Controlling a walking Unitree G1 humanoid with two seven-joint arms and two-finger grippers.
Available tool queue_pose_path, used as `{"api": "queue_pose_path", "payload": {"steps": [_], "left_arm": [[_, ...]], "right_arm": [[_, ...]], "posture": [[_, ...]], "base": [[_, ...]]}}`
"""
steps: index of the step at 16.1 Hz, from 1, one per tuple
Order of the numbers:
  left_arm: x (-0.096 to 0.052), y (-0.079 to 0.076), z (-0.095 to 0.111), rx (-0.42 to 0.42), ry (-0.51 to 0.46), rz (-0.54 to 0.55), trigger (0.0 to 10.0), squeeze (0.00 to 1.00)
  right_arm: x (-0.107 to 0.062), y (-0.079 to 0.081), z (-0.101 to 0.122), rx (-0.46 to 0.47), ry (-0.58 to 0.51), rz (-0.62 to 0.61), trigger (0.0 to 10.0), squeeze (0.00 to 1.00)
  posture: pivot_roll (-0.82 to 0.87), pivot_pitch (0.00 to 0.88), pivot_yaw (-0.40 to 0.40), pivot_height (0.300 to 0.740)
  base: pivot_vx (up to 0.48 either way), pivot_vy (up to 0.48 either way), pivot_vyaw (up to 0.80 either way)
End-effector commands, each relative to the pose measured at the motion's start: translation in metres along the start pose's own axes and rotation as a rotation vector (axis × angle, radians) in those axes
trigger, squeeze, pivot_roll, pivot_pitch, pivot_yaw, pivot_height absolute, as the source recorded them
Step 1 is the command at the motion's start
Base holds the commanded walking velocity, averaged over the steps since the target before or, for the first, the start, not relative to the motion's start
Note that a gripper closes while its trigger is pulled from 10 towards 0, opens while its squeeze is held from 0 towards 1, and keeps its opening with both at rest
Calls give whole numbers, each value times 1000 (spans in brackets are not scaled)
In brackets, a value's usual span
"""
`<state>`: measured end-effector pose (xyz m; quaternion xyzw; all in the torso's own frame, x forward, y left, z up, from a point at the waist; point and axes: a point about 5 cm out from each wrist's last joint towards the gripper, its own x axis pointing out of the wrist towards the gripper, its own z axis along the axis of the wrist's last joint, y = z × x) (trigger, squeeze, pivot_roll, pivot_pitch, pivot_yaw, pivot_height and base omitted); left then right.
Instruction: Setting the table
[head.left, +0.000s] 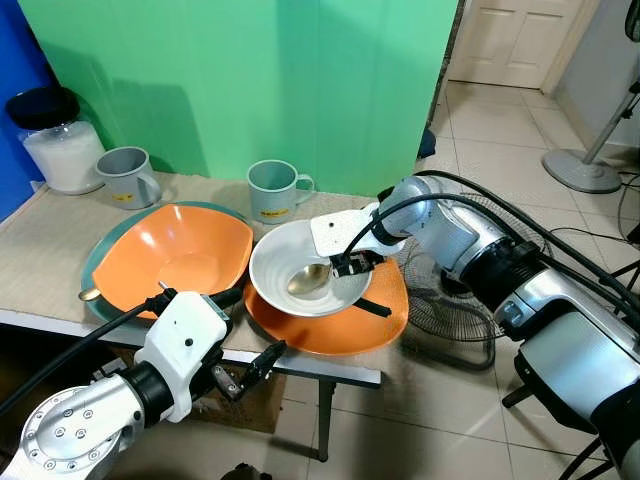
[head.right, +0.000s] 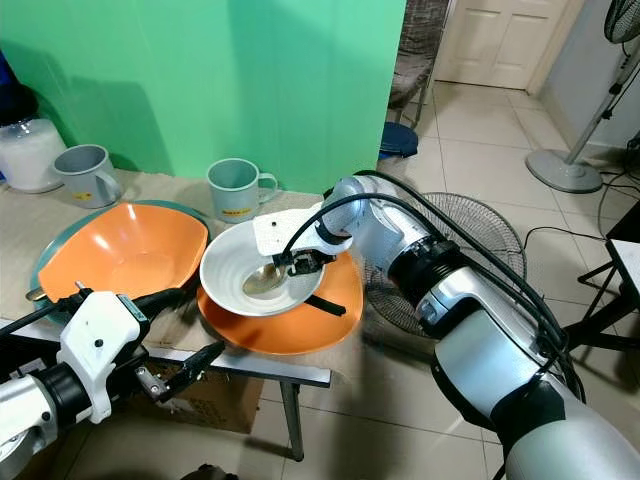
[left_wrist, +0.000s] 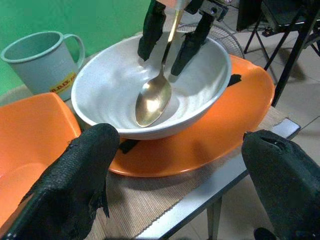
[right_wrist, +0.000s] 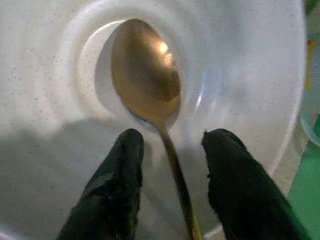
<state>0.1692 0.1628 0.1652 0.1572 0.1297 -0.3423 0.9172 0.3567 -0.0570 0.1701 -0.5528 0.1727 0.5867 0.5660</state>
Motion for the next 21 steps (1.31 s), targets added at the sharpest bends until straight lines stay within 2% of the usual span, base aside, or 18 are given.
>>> {"api": "queue_pose_path", "payload": {"steps": [1, 16, 20, 21], "left_arm": [[0, -4, 3, 7, -1, -31, 10000, 0], [3, -5, 1, 23, 14, -60, 10000, 0], [3, -2, 3, 47, 5, -50, 10000, 0], [3, -1, 7, 40, -14, -44, 10000, 0]], "right_arm": [[-4, -4, 1, -30, 28, 18, 0, 0], [0, -3, 4, -53, 40, 42, 0, 0], [-9, -12, 11, -16, -26, -28, 0, 0], [-17, -18, 11, 36, -70, -62, 0, 0]], "posture": [[-61, 0, 2, 740], [-66, 0, 7, 740], [-64, 0, 13, 740], [-64, 0, 13, 740]], "base": [[0, 0, 0], [0, 0, 0], [0, 0, 0], [0, 0, 0]]}}
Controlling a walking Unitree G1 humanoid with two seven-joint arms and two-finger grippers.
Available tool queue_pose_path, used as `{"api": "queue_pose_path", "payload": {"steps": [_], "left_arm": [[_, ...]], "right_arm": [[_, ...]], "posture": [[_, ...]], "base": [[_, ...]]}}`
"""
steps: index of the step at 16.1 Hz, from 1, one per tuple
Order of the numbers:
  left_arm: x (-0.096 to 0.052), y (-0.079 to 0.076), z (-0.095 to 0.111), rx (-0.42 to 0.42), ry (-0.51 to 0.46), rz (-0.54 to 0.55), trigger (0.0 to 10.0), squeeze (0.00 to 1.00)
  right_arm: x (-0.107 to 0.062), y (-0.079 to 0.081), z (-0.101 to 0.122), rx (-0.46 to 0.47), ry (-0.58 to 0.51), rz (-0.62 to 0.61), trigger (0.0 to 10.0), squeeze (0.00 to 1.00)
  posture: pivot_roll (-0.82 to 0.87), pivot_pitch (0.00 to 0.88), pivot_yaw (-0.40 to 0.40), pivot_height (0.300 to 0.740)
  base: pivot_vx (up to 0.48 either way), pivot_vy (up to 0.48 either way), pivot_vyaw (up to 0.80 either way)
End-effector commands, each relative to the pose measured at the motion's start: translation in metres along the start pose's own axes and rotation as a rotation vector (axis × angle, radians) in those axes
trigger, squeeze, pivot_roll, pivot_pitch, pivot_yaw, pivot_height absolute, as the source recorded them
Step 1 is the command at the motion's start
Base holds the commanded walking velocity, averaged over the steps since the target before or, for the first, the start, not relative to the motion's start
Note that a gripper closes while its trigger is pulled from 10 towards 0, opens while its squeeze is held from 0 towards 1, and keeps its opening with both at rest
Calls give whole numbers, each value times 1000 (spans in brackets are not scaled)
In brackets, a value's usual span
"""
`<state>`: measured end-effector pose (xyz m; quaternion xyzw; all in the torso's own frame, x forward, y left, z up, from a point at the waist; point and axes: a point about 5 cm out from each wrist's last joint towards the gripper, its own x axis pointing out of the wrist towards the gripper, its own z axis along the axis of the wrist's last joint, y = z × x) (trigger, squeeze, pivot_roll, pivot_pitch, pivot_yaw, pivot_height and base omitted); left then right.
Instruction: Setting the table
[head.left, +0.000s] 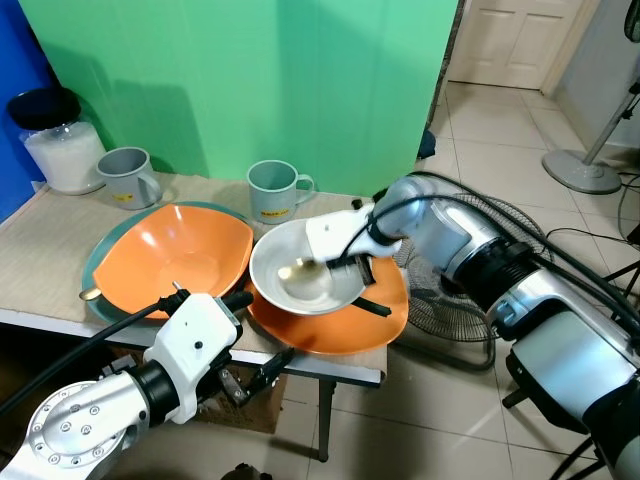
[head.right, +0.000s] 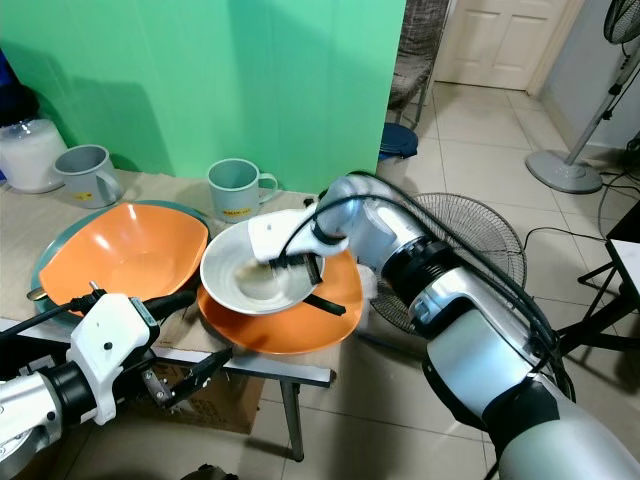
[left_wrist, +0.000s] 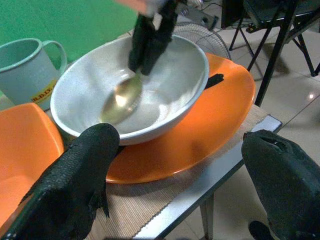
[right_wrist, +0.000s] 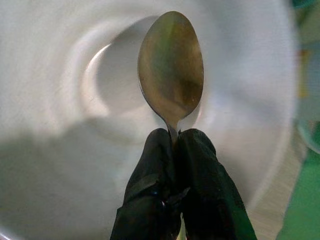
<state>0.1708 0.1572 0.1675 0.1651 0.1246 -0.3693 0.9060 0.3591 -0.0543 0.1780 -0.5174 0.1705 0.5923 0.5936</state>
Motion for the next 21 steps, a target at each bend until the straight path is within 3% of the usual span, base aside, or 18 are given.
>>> {"api": "queue_pose_path", "payload": {"steps": [1, 4, 7, 9, 10, 12, 14, 15, 16, 17, 21], "left_arm": [[-1, 3, 5, 4, -25, 16, 10000, 0], [2, -1, 16, -37, -107, 1, 10000, 0], [7, -3, 24, -63, -166, -10, 10000, 0], [15, -7, 26, -91, -193, -12, 10000, 0], [21, -10, 25, -97, -191, -10, 10000, 0], [26, -9, 24, -103, -195, 16, 10000, 0], [37, 0, 22, -95, -192, 157, 10000, 0], [40, 3, 22, -96, -192, 196, 10000, 0], [43, 6, 23, -89, -201, 254, 10000, 0], [44, 8, 23, -100, -213, 304, 10000, 0], [46, 12, 22, -104, -238, 525, 10000, 0]], "right_arm": [[-23, -18, 10, 57, -98, -79, 0, 0], [-59, -28, -1, 268, -289, -201, 0, 0], [-79, -19, -25, 432, -386, -305, 0, 0], [-95, 1, -47, 636, -539, -462, 0, 0], [-99, 20, -55, 721, -598, -532, 0, 0], [-101, 39, -63, 793, -606, -593, 0, 0], [-108, 69, -74, 886, -584, -743, 0, 0], [-110, 74, -75, 904, -582, -784, 0, 0], [-113, 85, -72, 940, -592, -833, 4510, 0], [-112, 91, -69, 984, -597, -869, 10000, 0], [-85, 125, -57, 1177, -588, -1047, 10000, 0]], "posture": [[-59, 0, 10, 740], [-65, 0, 22, 740], [-79, 0, 33, 740], [-92, 0, 45, 740], [-99, 0, 52, 740], [-107, 0, 56, 740], [-117, 0, 57, 740], [-123, 0, 57, 740], [-131, 0, 58, 740], [-139, 0, 61, 740], [-142, 0, 59, 740]], "base": [[0, 0, 0], [0, 0, 0], [0, 0, 0], [0, 0, 0], [0, 0, 0], [0, 0, 0], [0, 0, 0], [0, 0, 0], [0, 0, 0], [0, 0, 0], [0, 0, -400]]}}
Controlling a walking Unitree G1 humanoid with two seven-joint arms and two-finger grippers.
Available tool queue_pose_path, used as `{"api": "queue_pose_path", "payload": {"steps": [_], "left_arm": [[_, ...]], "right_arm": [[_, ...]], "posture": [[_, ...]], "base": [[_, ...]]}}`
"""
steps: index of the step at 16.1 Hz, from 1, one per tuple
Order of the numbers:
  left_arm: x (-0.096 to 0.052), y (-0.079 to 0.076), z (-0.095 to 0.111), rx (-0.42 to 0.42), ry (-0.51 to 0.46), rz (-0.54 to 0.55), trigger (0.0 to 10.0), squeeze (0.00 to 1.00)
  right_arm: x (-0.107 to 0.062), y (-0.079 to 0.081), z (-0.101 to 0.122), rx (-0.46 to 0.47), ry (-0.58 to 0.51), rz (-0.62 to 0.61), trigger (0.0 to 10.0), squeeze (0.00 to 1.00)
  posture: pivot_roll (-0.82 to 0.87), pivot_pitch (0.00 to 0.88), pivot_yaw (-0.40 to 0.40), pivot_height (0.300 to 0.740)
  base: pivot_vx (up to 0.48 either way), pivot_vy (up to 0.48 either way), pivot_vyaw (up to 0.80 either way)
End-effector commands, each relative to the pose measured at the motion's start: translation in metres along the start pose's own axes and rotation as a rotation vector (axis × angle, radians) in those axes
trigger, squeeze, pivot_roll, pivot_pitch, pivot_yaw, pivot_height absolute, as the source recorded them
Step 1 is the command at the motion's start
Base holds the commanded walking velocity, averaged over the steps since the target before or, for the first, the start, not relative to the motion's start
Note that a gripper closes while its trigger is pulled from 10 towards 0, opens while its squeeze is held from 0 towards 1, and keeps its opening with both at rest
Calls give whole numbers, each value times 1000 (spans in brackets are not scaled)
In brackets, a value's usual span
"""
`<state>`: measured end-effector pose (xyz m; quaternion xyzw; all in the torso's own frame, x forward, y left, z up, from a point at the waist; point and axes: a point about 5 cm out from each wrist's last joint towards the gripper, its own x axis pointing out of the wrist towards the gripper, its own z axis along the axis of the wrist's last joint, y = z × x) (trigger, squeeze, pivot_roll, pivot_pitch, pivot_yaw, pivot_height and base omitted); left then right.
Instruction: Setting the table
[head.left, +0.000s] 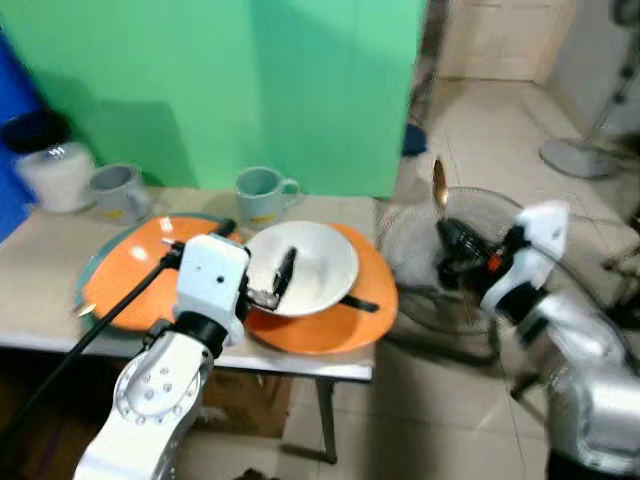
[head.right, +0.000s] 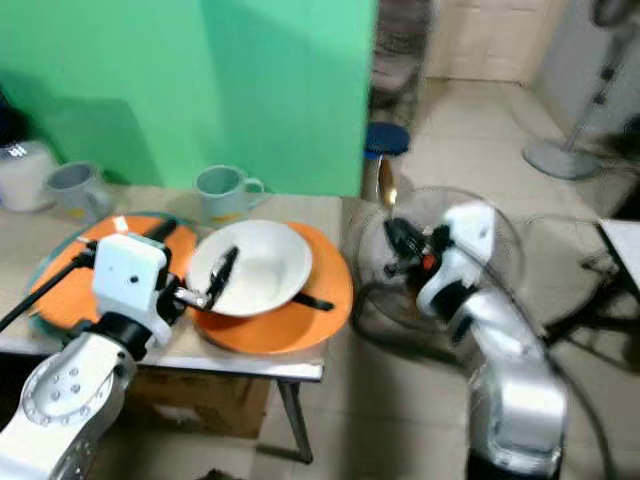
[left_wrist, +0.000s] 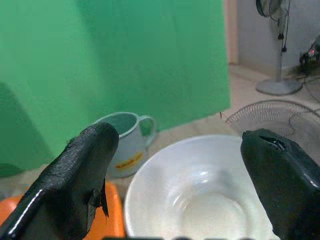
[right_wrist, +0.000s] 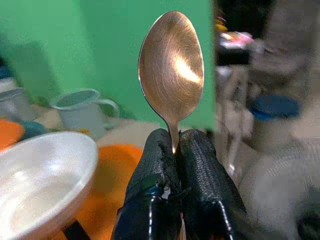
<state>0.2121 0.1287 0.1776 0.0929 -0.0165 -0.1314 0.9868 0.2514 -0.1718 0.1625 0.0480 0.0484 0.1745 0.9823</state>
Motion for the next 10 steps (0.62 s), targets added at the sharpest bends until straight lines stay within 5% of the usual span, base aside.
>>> {"api": "queue_pose_path", "payload": {"steps": [1, 7, 10], "left_arm": [[0, 3, -5, 0, 18, 67, 10000, 0], [-17, 26, -10, 75, 50, 199, 10000, 0], [-19, 26, -11, 101, 59, 176, 10000, 0]], "right_arm": [[-2, 7, 5, -53, -36, -19, 10000, 0], [-2, 10, 5, -95, -63, -66, 10000, 0], [-3, 9, 3, -64, -54, -73, 10000, 0]], "posture": [[-141, 0, 51, 740], [-99, 0, -5, 740], [-93, 0, -3, 740]], "base": [[0, 0, -800], [0, 0, -800], [0, 0, -800]]}}
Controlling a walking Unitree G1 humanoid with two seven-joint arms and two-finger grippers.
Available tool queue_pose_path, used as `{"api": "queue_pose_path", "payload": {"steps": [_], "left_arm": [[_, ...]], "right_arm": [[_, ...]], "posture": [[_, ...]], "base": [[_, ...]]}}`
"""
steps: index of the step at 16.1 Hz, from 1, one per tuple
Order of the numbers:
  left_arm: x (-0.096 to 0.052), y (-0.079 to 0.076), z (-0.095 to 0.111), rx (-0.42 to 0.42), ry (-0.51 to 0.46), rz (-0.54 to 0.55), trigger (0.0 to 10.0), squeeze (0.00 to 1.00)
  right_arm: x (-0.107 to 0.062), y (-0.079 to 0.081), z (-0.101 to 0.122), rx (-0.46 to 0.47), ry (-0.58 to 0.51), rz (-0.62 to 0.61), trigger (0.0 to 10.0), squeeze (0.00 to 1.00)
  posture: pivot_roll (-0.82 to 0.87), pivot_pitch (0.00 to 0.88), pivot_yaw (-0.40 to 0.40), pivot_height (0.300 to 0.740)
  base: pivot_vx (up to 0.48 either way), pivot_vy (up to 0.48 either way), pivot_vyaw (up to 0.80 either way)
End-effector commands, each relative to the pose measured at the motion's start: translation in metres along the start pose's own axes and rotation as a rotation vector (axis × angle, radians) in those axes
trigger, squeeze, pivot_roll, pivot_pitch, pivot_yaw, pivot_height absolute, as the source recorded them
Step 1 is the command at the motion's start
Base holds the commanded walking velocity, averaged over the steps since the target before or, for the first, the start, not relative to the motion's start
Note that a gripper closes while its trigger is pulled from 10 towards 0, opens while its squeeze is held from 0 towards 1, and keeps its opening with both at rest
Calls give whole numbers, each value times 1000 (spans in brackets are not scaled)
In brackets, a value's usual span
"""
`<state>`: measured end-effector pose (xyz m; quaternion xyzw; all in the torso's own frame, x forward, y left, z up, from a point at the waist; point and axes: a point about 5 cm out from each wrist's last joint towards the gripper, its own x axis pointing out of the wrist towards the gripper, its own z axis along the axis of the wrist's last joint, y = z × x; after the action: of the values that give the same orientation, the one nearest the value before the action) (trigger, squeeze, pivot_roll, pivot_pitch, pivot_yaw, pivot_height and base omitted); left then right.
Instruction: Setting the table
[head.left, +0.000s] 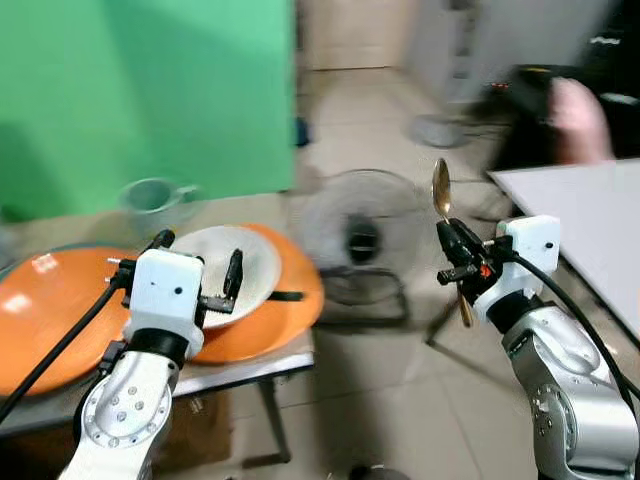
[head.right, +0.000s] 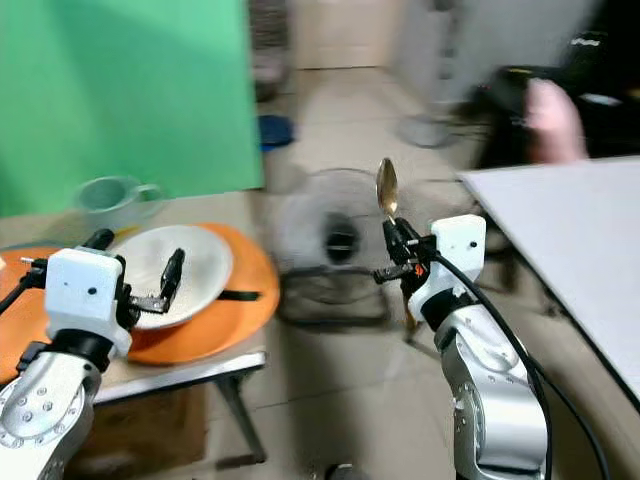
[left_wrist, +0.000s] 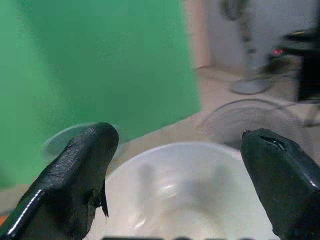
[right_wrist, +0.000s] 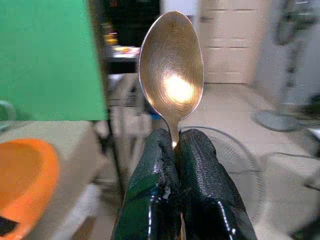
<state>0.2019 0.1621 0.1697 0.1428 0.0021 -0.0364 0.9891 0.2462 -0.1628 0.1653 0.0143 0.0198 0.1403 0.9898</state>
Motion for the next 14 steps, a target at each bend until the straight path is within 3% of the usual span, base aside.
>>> {"api": "queue_pose_path", "payload": {"steps": [1, 6, 10, 14], "left_arm": [[0, -2, 3, 9, -14, -22, 10000, 0], [14, -1, 4, -21, -41, -44, 10000, 0], [15, 0, 0, -61, -16, -3, 10000, 0], [14, 9, -1, -84, -36, 80, 10000, 0]], "right_arm": [[-1, -2, -1, 20, 2, -22, 10000, 0], [-7, -6, -6, -9, 15, -125, 10000, 0], [-9, -8, -5, -5, 42, -127, 10000, 0], [3, -1, 0, 27, 43, -122, 10000, 0]], "posture": [[-93, 0, 1, 740], [-127, 0, 40, 740], [-139, 0, 37, 740], [-128, 0, 15, 740]], "base": [[0, 0, -800], [0, 0, -798], [0, 0, -788], [0, 0, -800]]}}
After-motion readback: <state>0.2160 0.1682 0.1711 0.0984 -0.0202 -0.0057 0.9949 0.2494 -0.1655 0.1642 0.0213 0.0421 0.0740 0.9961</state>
